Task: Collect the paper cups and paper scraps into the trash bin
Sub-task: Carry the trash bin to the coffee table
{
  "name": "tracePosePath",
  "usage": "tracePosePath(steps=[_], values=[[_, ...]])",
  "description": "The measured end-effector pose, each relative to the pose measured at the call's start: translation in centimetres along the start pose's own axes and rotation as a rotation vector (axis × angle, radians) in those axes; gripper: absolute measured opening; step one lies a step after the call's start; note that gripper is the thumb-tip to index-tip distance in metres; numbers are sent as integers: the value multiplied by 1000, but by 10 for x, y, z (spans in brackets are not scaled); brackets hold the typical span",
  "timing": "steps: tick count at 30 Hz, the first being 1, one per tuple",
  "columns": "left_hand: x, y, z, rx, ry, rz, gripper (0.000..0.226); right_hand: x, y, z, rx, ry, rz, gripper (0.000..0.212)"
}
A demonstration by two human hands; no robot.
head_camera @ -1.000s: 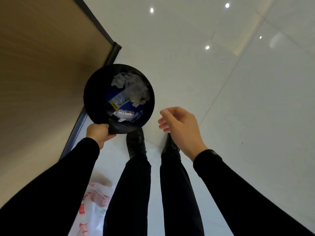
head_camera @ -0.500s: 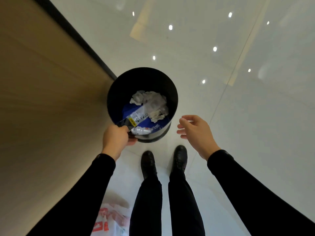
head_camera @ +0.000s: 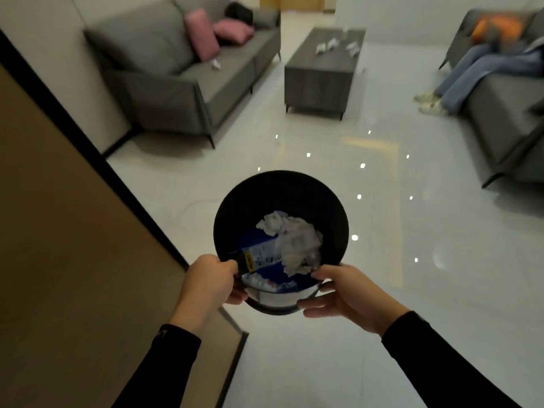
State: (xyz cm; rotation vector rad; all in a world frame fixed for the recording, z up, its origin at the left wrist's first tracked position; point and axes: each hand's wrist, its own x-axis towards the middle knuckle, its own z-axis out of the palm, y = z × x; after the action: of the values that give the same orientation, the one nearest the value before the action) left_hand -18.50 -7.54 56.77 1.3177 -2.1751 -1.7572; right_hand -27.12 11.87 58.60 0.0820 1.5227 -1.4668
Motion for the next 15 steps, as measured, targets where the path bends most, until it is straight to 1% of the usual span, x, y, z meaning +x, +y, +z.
tracePosePath(steps=[4, 7, 12, 15], values=[[-32, 59, -7, 62, -70, 92, 23, -48, -41, 3, 202, -37, -88, 30], [-52, 83, -8, 78, -96, 137, 25, -72, -53, 0, 203, -19, -134, 34], [-75, 102, -5, 120, -157, 223, 36, -99, -61, 0, 227, 54, -184, 43], [-82, 109, -5, 52, -180, 251, 38, -113, -68, 2, 273, 142, -189, 42]])
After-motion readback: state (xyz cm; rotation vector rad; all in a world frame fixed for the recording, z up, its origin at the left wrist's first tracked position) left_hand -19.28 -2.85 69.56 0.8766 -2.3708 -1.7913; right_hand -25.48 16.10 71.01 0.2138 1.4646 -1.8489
